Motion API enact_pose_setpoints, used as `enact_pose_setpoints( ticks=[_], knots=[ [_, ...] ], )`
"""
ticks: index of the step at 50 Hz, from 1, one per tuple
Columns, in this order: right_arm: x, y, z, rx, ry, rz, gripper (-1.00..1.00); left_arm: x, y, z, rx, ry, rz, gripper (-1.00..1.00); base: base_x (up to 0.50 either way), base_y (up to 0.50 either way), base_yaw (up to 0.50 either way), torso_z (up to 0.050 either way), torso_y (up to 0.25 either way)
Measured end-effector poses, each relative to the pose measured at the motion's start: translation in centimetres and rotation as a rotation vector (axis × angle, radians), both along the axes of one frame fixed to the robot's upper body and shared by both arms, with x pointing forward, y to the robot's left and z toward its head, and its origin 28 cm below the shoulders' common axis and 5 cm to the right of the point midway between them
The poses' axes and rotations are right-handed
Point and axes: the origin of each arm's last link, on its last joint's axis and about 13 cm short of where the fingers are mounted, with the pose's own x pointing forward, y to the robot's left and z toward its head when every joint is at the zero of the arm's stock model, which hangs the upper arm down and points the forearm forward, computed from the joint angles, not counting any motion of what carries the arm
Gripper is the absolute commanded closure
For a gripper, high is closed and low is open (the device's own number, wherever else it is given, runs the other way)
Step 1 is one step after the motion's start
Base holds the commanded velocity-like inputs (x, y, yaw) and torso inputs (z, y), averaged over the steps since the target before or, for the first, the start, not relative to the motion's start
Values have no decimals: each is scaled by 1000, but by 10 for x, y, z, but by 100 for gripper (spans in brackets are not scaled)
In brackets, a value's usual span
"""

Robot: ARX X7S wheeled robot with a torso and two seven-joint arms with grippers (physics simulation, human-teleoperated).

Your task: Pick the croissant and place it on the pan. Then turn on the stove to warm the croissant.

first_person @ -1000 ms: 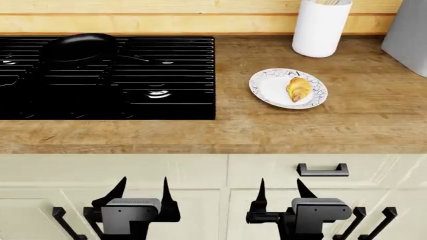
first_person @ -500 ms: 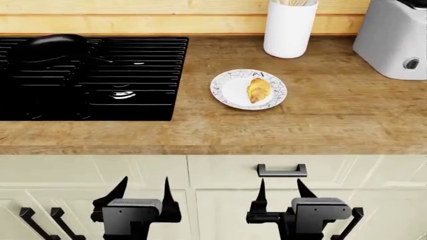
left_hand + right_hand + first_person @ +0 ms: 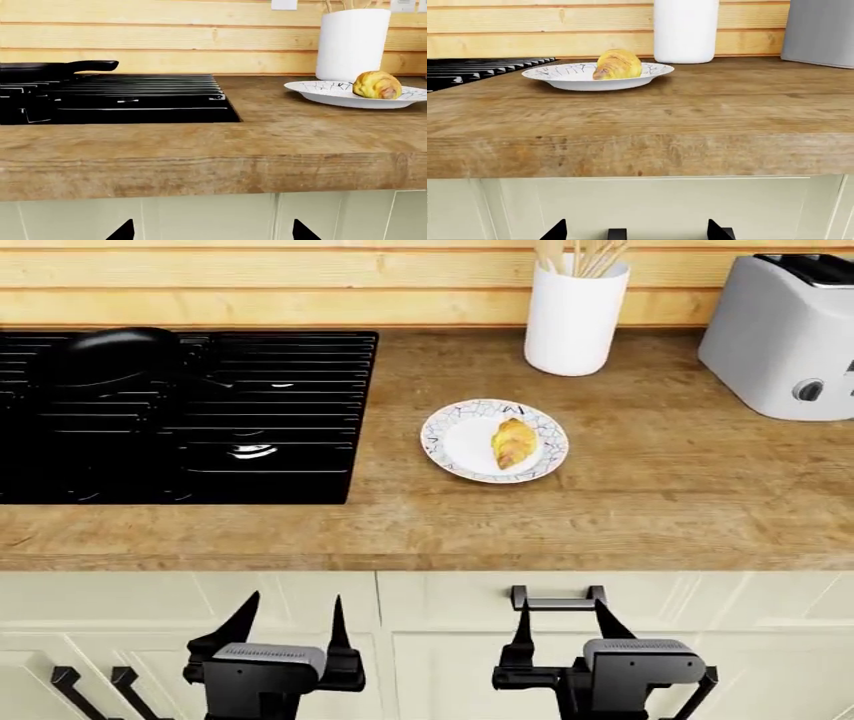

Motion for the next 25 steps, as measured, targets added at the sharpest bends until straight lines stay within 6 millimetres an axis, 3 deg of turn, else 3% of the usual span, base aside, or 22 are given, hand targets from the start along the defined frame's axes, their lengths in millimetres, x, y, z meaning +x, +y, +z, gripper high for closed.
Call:
enact_pose_setpoints(
  ticks=[15,25],
  knots=[
    [0,0,0,1,0,1,-100,-1,0,1,-1,-5,-4,-100,0,0,0,50,11],
    [-3,0,13,25,-50,15,-100,-3,-2,10,-4,-44,5,-100,0,0,0,0,0]
  ],
)
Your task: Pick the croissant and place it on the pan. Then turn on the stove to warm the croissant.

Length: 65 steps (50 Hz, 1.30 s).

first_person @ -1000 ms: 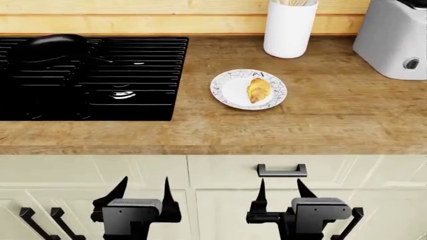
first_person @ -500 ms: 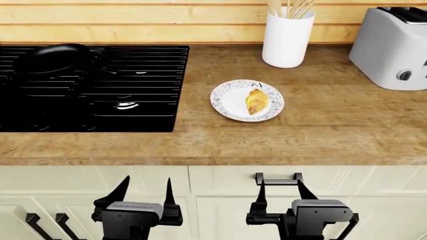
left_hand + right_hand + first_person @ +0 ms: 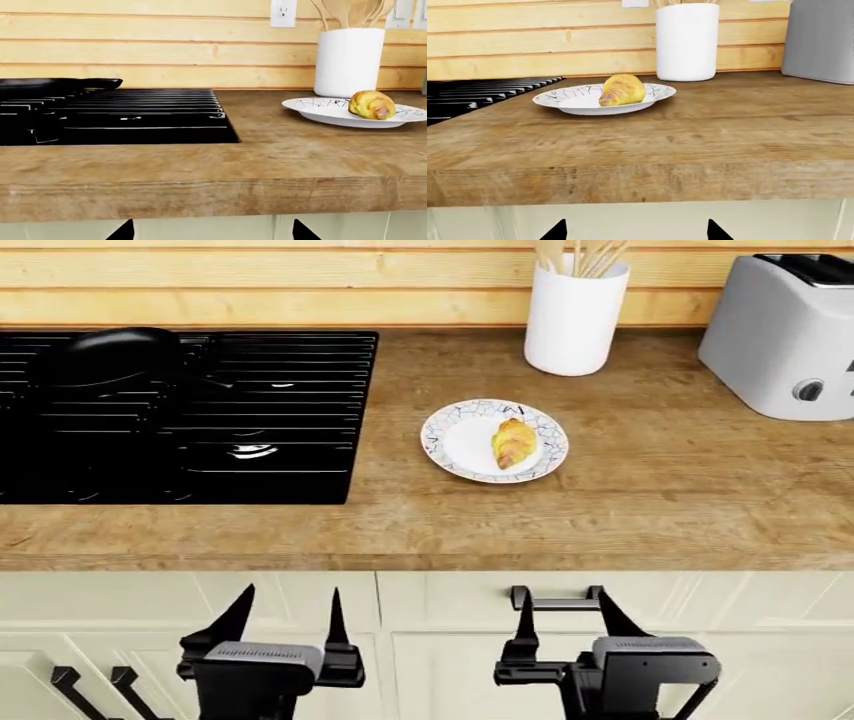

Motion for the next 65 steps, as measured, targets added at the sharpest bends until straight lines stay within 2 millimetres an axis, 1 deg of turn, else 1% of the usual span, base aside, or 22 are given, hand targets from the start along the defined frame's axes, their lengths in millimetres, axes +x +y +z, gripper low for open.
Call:
enact_pose_setpoints(
  ticks=[3,9,15,24,29,33,38,44,53,57,59,62,65],
  knots=[
    [0,0,10,13,-15,8,-100,0,-2,10,-5,-18,-5,-100,0,0,0,0,0],
    [2,0,36,30,-33,34,-100,1,-6,41,-3,-51,-15,-100,0,0,0,0,0],
    [11,1,75,43,-28,88,-100,9,-7,81,3,-62,-22,-100,0,0,0,0,0],
    [30,-4,140,42,22,172,-100,25,-1,148,5,-41,-34,-100,0,0,0,0,0],
    [36,-6,170,5,46,209,-100,29,3,175,21,-11,-41,-100,0,0,0,0,0],
    [36,-6,187,-28,55,232,-100,30,4,192,28,4,-50,-100,166,0,0,0,0],
    [36,-6,201,-60,69,253,-100,29,5,207,40,20,-61,-100,500,0,0,0,0],
    [34,-5,212,-91,83,269,-100,27,5,218,59,26,-67,-100,500,0,0,0,0],
    [30,-4,217,-114,114,278,-100,23,6,226,84,27,-72,-100,500,0,0,0,0],
    [26,0,220,-107,135,272,-100,22,7,228,90,24,-72,-100,500,0,0,0,0],
    [23,3,224,-87,143,263,-100,21,7,229,93,24,-71,-100,0,0,0,0,0],
    [17,10,234,-65,130,253,-100,19,8,231,98,19,-69,-100,0,0,0,0,5],
    [11,17,252,-40,120,260,-100,16,8,234,101,10,-62,-100,0,0,0,0,0]
  ],
)
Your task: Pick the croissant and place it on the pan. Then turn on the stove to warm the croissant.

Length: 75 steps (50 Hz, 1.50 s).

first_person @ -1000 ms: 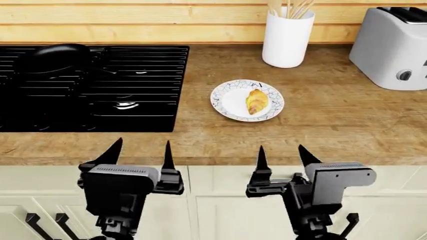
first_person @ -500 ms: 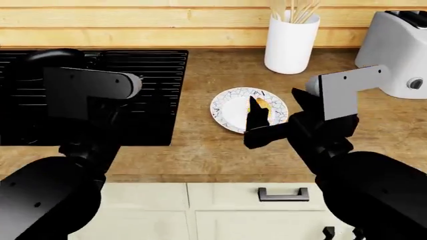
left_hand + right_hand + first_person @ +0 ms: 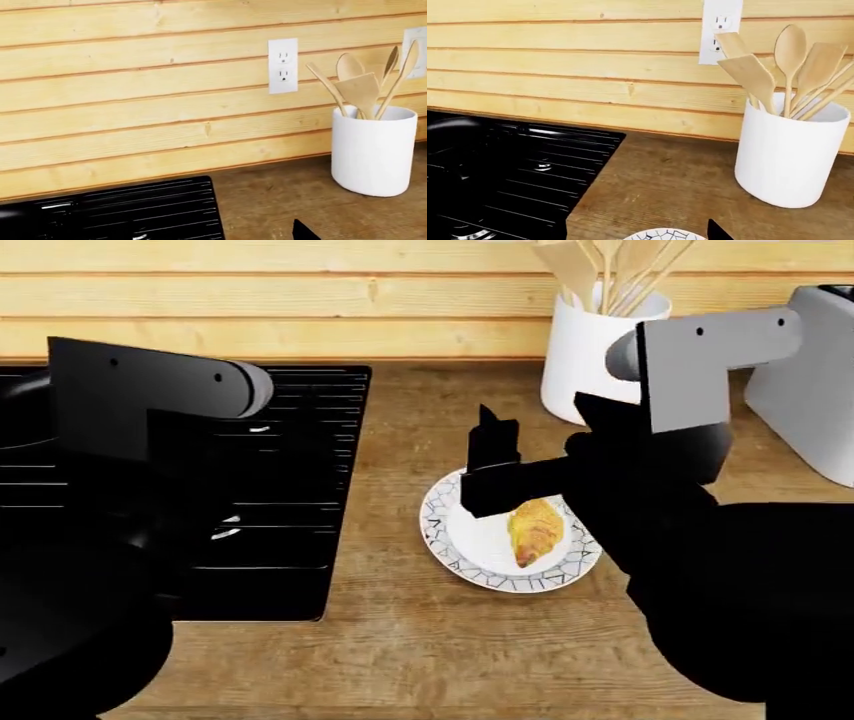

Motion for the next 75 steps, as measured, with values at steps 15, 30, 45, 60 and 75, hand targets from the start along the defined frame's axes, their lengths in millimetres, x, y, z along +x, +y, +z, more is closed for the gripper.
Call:
enact_pose_setpoints(
  ticks=[15,30,45,60,75],
  knots=[
    [7,23,38,42,326,-142,-100,-12,3,10,20,-44,33,-100,0,0,0,0,0],
    [19,23,33,20,471,-293,-100,-16,5,12,28,-62,49,-100,0,0,0,0,0],
    [25,25,26,39,535,-294,-100,-19,6,11,28,-66,57,-100,0,0,0,0,0],
    [43,22,14,15,541,-289,-100,-18,7,8,30,-62,59,-100,0,0,0,0,0],
    [52,11,-3,-10,568,-335,-100,-19,8,8,28,-66,61,-100,0,0,0,0,0]
  ],
)
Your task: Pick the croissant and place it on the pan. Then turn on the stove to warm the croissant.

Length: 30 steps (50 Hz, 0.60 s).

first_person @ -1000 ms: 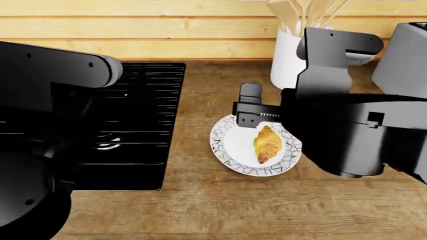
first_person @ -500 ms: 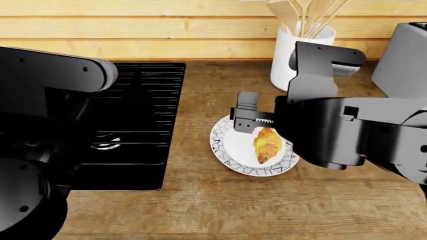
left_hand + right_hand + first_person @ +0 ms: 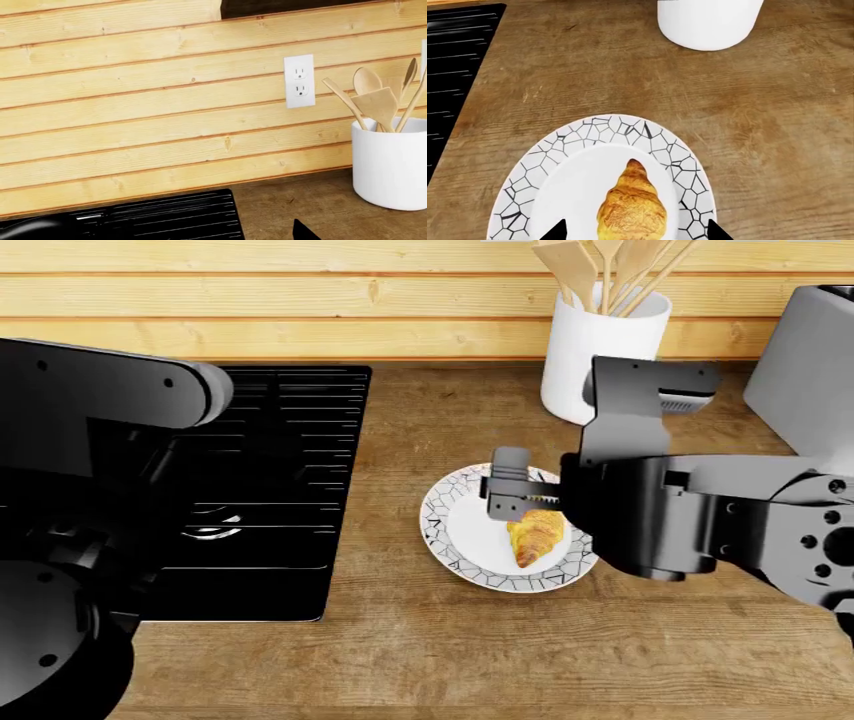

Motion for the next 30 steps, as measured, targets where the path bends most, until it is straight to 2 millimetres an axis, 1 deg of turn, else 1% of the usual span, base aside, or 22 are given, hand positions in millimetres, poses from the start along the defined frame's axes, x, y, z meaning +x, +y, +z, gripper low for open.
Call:
enact_pose_setpoints(
  ticks=[30],
  knots=[
    [21,2,-28,5,73,3,-100,2,1,-3,-6,5,-2,-100,0,0,0,0,0]
  ],
)
